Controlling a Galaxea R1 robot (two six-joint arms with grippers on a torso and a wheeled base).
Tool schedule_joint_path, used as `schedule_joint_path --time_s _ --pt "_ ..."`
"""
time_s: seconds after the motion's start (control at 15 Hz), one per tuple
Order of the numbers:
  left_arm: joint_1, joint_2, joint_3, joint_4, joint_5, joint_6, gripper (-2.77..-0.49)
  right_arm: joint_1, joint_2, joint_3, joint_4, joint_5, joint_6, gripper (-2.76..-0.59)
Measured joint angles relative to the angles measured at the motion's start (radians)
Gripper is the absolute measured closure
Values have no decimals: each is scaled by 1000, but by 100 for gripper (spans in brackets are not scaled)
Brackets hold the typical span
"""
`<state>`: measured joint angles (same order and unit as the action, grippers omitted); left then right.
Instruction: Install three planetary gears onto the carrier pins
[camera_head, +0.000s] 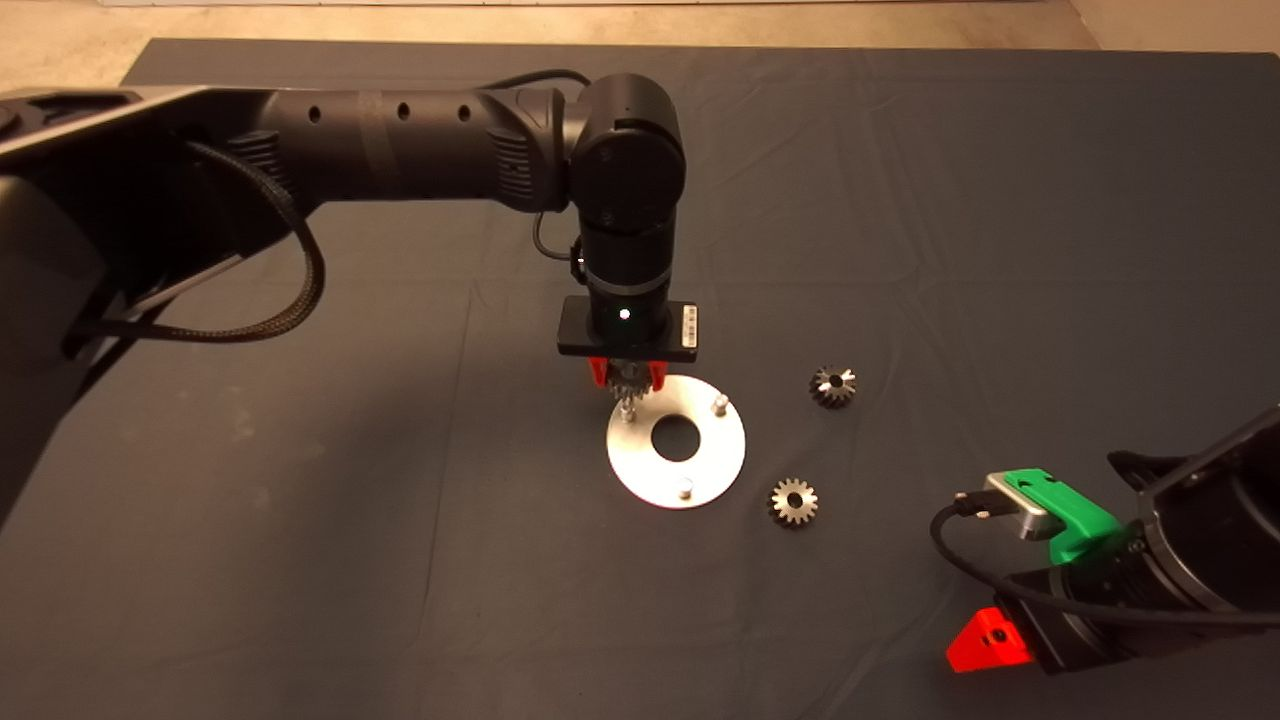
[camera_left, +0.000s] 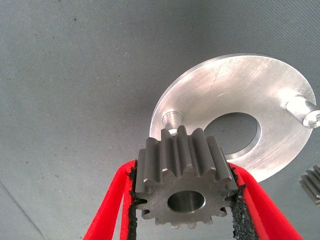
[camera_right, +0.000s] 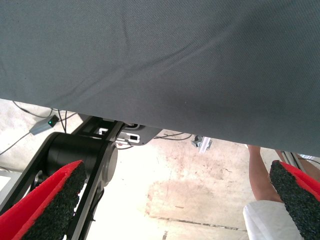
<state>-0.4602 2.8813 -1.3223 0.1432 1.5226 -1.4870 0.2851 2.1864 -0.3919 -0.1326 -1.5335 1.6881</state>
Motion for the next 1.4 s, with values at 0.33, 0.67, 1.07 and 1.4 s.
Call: schedule_joint_path --time_s 0.33,0.67,1.07,1.4 --pt "6 -1 0 1 0 0 -96 0 0 0 0 0 0 -273" --pt "47 -17 4 2 0 0 -96 0 0 0 0 0 0 -273" --pt "47 -17 5 3 -1 0 -96 0 2 0 0 0 0 -273" --pt "47 -16 5 14 -1 0 -96 0 2 0 0 0 0 -273"
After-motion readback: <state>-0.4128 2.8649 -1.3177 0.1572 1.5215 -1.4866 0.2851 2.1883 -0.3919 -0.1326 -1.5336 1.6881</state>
